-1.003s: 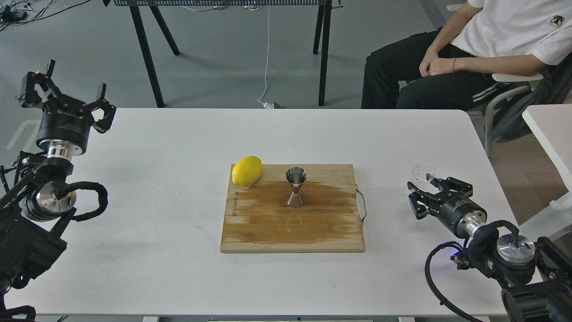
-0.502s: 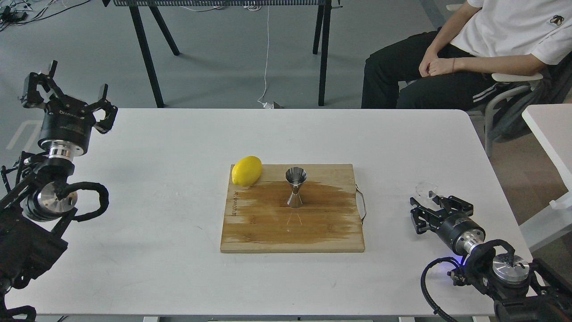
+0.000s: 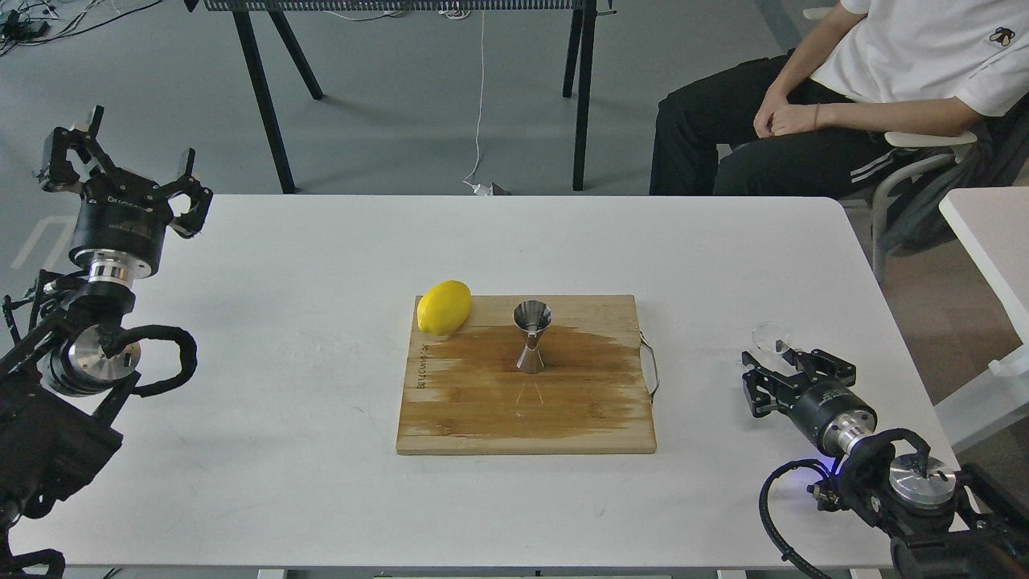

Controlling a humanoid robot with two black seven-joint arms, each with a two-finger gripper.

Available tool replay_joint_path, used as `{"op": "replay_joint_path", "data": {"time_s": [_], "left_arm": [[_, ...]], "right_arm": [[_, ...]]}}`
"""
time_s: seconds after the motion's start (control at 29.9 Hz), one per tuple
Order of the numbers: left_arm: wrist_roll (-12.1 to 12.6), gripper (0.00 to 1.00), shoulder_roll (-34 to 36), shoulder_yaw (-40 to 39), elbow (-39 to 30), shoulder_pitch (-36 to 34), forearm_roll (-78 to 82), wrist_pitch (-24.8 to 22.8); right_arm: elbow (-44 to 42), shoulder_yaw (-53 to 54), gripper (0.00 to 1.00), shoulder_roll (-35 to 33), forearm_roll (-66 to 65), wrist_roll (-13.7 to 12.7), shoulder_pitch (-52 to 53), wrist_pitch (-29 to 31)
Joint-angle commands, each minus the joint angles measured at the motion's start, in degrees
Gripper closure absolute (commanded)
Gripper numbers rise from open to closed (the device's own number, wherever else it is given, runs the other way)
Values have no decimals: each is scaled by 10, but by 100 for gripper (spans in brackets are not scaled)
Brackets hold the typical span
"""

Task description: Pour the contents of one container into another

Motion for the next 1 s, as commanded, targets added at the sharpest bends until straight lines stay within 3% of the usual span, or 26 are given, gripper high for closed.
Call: {"op": "replay_joint_path", "data": {"time_s": [0.0, 0.1, 0.2, 0.33, 0.57, 0.64, 0.67, 0.97], "left_arm": [[0, 0, 0, 0, 0, 0, 0, 0], [0, 0, 0, 0, 0, 0, 1, 0], [0, 0, 1, 0, 0, 0, 1, 0], [0, 0, 3, 0, 0, 0, 0, 0], [0, 0, 3, 0, 0, 0, 1, -1], [0, 0, 3, 0, 0, 0, 1, -1], [0, 0, 3, 0, 0, 0, 1, -1], [0, 0, 5, -1, 0, 0, 1, -1]], "right_arm": [[-1, -2, 68, 1, 0, 0, 2, 1], [-1, -2, 68, 2, 0, 0, 3, 0], [-1, -2, 50, 2, -1, 1, 4, 0], [-2, -2, 39, 2, -1, 3, 4, 0], [-2, -1, 34, 2, -1, 5, 4, 1], [-1, 0, 21, 1, 0, 5, 4, 2], [-1, 1, 2, 1, 0, 6, 4, 2], [6, -5, 0, -4, -2, 5, 25, 53]]}}
